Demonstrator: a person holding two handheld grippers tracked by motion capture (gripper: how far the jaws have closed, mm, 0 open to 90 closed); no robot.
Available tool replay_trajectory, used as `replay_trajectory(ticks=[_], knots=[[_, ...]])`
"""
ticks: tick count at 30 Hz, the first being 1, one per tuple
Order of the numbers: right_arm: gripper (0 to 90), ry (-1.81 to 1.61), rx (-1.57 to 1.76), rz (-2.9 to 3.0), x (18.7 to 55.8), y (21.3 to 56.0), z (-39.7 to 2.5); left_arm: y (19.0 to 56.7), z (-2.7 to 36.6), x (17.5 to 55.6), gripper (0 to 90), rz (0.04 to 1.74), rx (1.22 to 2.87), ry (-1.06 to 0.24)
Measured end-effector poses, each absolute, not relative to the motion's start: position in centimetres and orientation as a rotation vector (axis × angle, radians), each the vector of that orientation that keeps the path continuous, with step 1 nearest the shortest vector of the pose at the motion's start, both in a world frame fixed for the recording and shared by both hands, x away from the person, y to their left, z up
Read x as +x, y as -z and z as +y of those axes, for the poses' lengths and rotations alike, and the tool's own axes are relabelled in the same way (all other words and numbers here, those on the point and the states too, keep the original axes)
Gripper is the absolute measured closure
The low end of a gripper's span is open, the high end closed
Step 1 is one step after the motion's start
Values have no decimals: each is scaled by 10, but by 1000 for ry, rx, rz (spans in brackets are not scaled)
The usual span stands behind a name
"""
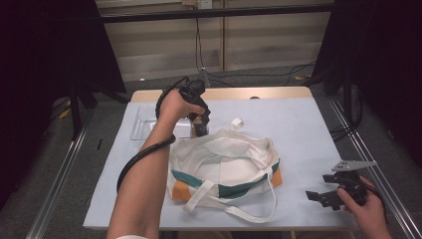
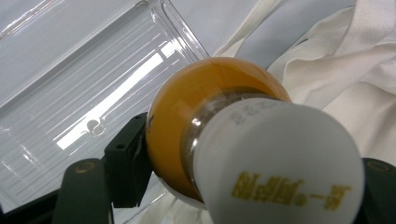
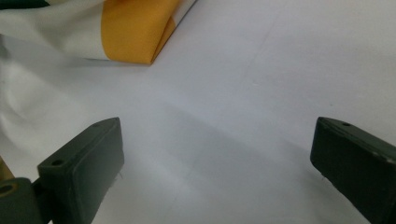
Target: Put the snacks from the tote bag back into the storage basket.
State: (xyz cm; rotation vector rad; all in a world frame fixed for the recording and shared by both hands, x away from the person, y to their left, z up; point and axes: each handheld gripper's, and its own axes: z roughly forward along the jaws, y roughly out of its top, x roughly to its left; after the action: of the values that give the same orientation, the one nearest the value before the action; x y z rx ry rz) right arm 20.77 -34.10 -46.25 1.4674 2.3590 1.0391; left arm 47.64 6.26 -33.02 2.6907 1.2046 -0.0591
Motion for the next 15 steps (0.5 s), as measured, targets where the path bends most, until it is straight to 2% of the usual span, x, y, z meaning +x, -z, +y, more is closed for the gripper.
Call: replay_trajectory(ticks=[15], knots=[[27, -1040, 1468, 2360, 207, 462, -340, 336, 63, 475, 301, 1210, 2693, 69]])
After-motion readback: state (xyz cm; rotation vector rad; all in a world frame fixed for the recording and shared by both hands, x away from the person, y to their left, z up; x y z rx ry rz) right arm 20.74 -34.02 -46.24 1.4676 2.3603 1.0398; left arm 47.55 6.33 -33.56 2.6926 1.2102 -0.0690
